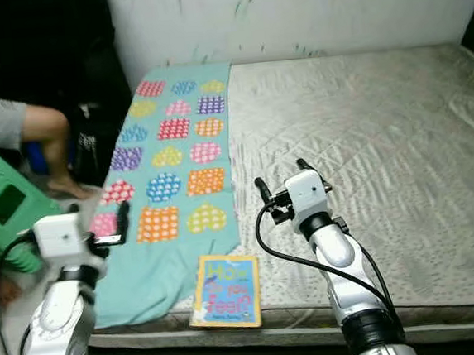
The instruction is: Clean up the room
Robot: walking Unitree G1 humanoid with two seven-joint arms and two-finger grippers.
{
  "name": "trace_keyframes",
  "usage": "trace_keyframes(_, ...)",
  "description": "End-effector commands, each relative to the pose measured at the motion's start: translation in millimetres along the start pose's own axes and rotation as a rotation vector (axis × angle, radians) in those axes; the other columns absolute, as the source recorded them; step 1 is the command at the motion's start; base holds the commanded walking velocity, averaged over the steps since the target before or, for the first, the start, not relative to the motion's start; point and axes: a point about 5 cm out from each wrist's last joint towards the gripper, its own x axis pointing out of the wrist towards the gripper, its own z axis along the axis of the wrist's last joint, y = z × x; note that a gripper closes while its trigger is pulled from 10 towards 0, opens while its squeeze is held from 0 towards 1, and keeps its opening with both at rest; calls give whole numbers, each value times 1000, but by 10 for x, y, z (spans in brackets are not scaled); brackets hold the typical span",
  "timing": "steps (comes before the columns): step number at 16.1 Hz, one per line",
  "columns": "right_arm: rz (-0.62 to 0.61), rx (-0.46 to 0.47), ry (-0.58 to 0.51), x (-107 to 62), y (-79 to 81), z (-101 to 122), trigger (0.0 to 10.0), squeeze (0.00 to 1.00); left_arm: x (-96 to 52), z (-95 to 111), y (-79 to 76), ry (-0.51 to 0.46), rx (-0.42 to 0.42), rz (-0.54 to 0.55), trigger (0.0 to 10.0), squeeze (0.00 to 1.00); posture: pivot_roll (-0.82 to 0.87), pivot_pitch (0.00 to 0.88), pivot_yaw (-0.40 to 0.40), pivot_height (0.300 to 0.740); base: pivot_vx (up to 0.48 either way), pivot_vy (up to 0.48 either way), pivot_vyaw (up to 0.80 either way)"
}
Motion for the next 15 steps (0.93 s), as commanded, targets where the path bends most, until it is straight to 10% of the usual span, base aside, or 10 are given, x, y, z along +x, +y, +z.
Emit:
trace_keyframes(1, -35, 12, -29, 24, 2, 68, 10000, 0, 54, 31, 23, 8, 15, -21, 10000, 0, -145, 0, 129, 740, 0, 0, 0)
trace_keyframes(4, -67, 44, -51, -9, 8, 144, 10000, 0, 161, 236, 33, -25, 34, -70, 10000, 0, -138, 0, 183, 740, 0, 0, 0)
trace_keyframes(9, -79, 13, 19, -246, 29, -75, 10000, 0, 101, 21, -25, 26, 7, -73, 10000, 0, -177, 0, 157, 740, 0, 0, 0)
trace_keyframes(15, 84, -15, 37, -80, 86, -9, 10000, 0, 77, -2, -173, -10, -69, 30, 10000, 0, -96, 0, -37, 740, 0, 0, 0)
